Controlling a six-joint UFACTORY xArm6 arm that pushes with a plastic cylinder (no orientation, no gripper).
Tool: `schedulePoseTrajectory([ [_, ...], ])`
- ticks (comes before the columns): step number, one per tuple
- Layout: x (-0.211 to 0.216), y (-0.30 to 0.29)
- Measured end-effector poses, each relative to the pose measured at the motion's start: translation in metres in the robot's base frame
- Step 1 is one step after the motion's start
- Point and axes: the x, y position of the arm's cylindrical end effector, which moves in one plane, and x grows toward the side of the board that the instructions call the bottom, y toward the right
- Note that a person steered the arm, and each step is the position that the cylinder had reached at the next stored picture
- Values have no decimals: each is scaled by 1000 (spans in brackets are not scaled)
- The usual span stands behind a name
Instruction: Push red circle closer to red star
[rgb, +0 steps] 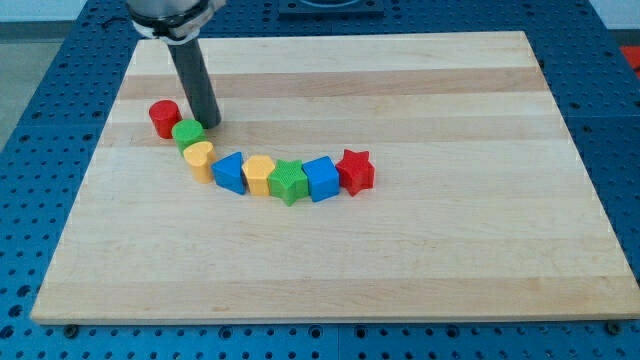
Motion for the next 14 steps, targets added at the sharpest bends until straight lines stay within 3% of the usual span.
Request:
schedulePoseTrajectory([
  [2,9,-4],
  [4,-27,48],
  [5,-68,23],
  [6,-74,-42],
  [8,-28,-110],
  [10,15,-94],
  [11,9,-45],
  [14,-17,-50],
])
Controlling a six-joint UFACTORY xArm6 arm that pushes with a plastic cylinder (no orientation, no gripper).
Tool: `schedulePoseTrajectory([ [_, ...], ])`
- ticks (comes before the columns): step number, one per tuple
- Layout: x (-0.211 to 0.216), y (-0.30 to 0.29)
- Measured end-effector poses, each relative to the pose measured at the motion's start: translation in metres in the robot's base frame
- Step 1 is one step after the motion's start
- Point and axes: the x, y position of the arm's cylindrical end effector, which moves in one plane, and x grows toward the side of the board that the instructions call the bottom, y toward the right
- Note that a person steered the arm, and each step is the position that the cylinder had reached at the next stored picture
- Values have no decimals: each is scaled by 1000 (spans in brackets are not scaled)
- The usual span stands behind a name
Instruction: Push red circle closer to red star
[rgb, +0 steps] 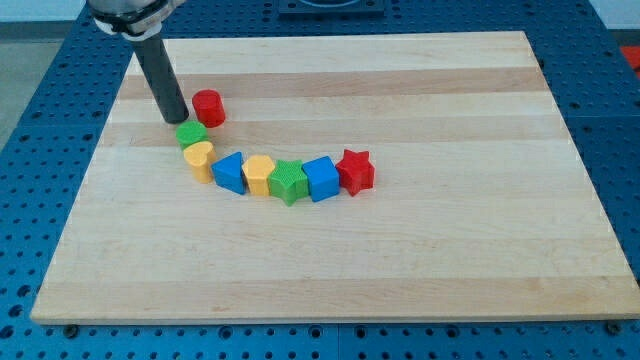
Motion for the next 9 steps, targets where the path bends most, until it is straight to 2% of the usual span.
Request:
schedulePoseTrajectory([
  [1,-18,33],
  [2,-13,89],
  [3,-10,114],
  [4,-20,96],
  [6,-3,81],
  [8,17,129],
  [9,17,122],
])
